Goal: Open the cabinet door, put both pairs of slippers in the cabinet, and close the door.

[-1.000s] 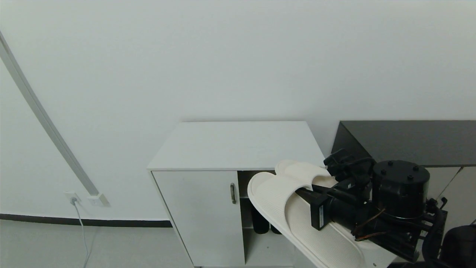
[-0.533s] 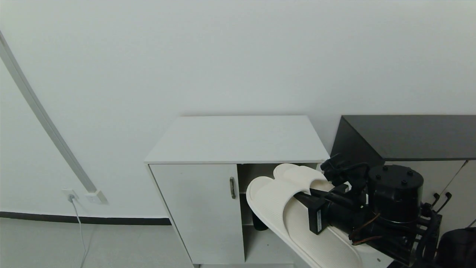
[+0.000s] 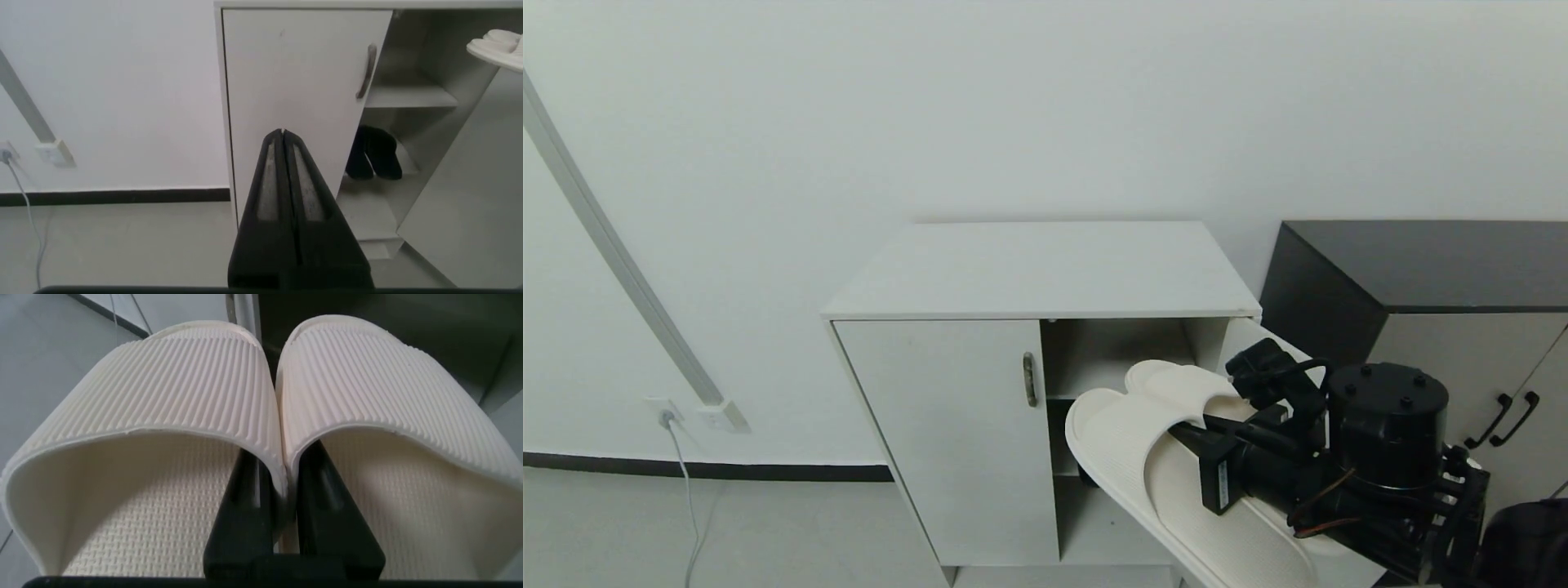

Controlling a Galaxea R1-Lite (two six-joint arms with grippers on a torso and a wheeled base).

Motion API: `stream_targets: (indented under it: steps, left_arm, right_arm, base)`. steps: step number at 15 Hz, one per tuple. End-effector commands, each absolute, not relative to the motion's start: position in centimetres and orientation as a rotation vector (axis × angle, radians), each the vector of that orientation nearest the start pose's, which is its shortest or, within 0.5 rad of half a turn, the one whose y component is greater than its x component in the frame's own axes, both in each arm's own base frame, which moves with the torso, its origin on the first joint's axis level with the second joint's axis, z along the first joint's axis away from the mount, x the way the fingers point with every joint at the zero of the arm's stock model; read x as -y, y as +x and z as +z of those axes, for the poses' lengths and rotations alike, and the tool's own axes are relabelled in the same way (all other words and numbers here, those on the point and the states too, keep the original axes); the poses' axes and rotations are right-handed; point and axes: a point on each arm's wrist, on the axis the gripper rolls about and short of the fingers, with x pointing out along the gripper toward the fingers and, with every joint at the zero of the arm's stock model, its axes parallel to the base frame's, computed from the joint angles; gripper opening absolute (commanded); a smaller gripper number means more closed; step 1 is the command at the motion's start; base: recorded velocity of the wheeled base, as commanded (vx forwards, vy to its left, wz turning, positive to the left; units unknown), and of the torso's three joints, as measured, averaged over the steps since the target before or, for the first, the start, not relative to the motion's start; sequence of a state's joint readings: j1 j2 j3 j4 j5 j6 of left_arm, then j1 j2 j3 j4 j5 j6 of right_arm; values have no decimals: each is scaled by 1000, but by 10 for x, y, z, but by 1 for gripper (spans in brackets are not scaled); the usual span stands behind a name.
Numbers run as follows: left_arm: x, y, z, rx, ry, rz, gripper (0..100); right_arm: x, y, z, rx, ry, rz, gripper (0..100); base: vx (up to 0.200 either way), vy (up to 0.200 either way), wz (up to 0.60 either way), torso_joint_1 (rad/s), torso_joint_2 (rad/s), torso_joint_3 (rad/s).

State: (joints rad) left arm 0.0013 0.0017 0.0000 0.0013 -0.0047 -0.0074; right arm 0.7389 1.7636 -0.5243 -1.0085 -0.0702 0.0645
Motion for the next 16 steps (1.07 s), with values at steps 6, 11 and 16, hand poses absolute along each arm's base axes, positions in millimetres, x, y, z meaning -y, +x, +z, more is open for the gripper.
stream_targets:
  steps: [6, 11, 16]
  left_arm:
    - [0, -23, 75, -3, -8, -3, 0]
    - [0, -23, 75, -3, -8, -3, 0]
    - [0, -23, 75, -3, -8, -3, 0]
  right_arm:
    - [-191, 212, 130, -239, -33, 658, 0]
    - [-192, 213, 130, -234, -44, 661, 0]
    - [-192, 212, 131, -230, -45, 660, 0]
  base:
    - [0, 0, 0, -198, 516, 318]
    - [0, 0, 0, -164, 493, 330]
    - [0, 0, 0, -124, 468, 343]
